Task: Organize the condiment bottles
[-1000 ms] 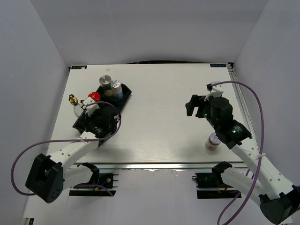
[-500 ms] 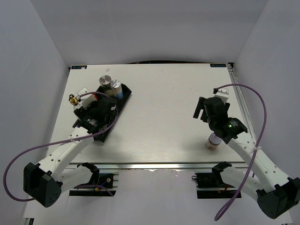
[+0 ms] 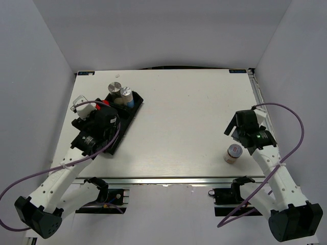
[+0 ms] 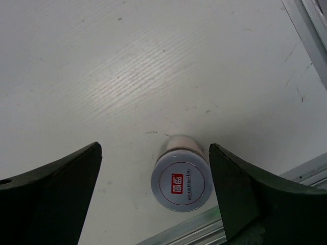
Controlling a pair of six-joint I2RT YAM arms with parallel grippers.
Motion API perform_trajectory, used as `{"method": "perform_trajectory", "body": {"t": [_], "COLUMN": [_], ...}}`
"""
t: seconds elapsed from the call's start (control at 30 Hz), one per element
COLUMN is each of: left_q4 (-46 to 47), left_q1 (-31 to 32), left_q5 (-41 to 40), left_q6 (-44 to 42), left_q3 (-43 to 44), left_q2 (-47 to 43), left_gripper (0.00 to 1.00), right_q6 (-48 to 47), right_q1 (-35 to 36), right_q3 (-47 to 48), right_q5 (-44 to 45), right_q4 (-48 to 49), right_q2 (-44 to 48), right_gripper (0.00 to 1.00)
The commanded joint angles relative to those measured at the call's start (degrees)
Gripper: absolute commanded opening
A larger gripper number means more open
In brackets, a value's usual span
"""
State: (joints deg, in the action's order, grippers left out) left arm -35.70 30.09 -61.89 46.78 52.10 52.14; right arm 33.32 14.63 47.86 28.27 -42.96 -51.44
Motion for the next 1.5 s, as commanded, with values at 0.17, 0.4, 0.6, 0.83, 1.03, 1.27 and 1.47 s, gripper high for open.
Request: {"method": "perform_trajectory", "body": {"t": [0.17, 0.4, 0.6, 0.83, 1.03, 1.27, 1.47], "left_q4": [3.6, 11.3, 17.2, 25.0, 30.2, 40.0, 39.2], "left_q1": [-0.1, -0.2, -0.2, -0.2, -0.1, 8.8, 15.3], "left_q5": [2.5, 7.6, 18.6, 38.8, 69.6, 94.3, 95.5], "left_q6": [-4.9, -12.7, -23.0, -30.7, -36.0, -46.9, -60.1], "left_q3": [5.0, 7.9, 11.2, 13.2, 12.6, 4.0, 1.1], "left_q2": [-4.3, -6.4, -4.2, -1.3, 6.5, 14.0, 21.8], "left_gripper": [0.98, 0.98, 0.98, 0.98, 0.98, 0.98, 0.98], "right_q6": [0.4, 0.3, 0.1, -2.4, -11.1, -18.5, -22.4], "right_q1": [-6.8, -8.7, -9.1, -9.1, -9.0, -0.2, 9.3], "right_q3": [-4.8, -8.5, -10.8, -9.5, -4.6, 1.6, 9.4], "right_q5": [-8.1, -13.9, -16.0, -16.1, -28.7, -37.8, -44.3], "right_q4": [-3.8, -1.6, 0.4, 0.4, 3.5, 3.9, 2.6], "right_q2": [1.5, 0.0, -0.9, -1.9, -2.3, -3.2, -5.9], "right_gripper": [0.89, 0.89, 0.81, 0.26, 0.15, 0.11, 0.08]}}
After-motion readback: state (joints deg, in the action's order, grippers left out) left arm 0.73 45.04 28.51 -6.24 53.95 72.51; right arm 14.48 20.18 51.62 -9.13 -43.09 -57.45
